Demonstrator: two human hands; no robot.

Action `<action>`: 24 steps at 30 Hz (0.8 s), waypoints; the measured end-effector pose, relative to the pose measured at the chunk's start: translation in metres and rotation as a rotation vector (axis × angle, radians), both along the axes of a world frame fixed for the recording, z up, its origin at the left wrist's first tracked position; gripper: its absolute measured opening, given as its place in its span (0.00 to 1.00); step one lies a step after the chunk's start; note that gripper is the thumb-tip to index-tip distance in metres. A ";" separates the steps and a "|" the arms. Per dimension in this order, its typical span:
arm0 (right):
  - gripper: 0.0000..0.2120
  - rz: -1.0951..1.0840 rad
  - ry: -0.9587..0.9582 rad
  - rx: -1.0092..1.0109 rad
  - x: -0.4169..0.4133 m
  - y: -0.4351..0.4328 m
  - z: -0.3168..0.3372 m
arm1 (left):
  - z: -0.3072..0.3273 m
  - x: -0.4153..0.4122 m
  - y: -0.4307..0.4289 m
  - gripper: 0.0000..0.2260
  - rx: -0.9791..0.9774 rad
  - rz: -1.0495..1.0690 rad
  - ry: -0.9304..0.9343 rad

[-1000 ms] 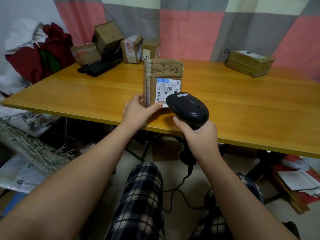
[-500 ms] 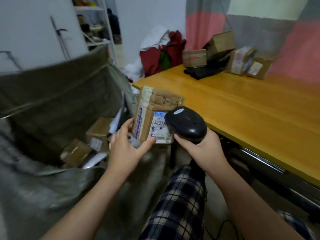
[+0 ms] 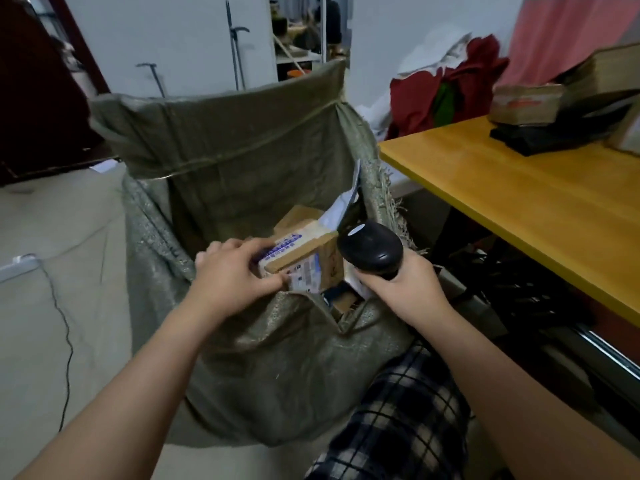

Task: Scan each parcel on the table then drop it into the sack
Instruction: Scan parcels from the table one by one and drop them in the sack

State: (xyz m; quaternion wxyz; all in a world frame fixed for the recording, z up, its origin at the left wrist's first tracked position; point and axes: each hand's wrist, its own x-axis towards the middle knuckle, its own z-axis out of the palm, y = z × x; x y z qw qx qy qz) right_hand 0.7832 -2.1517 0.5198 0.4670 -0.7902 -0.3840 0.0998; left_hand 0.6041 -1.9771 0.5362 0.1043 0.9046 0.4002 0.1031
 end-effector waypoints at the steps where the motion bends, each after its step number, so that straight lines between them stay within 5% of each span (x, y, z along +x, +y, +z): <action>1: 0.15 0.005 0.000 -0.031 0.001 0.000 -0.005 | 0.002 -0.004 0.001 0.34 -0.035 -0.030 0.034; 4: 0.18 0.011 0.011 -0.119 0.002 -0.002 -0.020 | -0.001 -0.008 0.000 0.37 -0.026 -0.090 0.157; 7: 0.19 -0.009 0.020 -0.134 0.004 -0.007 -0.030 | -0.011 -0.001 0.002 0.28 -0.011 -0.115 0.243; 12: 0.19 -0.094 0.018 -0.100 0.009 -0.018 -0.021 | -0.003 0.037 -0.002 0.23 0.021 -0.119 0.037; 17: 0.20 -0.198 0.032 0.048 0.029 -0.052 0.019 | 0.029 0.103 -0.033 0.19 0.113 -0.347 -0.101; 21: 0.08 -0.321 0.044 0.132 0.057 -0.095 0.049 | 0.048 0.164 -0.070 0.19 0.115 -0.516 -0.159; 24: 0.08 -0.438 0.075 0.213 0.083 -0.127 0.071 | 0.060 0.209 -0.093 0.19 0.084 -0.627 -0.185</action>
